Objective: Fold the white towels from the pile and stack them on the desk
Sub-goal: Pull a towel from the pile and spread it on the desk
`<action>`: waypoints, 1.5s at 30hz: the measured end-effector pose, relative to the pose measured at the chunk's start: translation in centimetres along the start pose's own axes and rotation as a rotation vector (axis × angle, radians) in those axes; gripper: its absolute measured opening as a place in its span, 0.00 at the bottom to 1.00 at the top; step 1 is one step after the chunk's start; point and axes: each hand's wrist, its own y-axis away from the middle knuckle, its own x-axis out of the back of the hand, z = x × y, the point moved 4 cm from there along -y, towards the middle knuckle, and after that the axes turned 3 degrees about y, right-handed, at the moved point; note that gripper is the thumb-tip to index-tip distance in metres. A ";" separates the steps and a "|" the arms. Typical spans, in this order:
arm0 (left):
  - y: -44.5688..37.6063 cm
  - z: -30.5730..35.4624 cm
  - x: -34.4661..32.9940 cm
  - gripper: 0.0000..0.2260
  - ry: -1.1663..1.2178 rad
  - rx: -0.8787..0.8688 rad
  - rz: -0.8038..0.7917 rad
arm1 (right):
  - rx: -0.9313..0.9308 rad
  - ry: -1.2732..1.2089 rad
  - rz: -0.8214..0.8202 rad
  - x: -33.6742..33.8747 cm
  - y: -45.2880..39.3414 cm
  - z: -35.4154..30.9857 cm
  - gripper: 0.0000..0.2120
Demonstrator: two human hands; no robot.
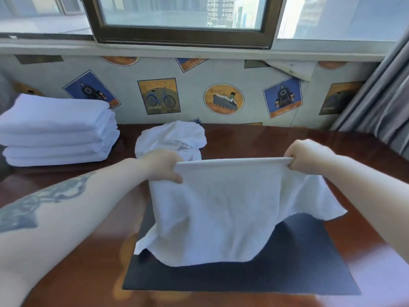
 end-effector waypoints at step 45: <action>1.7 5.9 -26.5 0.30 0.133 0.437 -0.204 | 0.032 -0.164 -0.360 -26.4 7.3 -7.1 0.26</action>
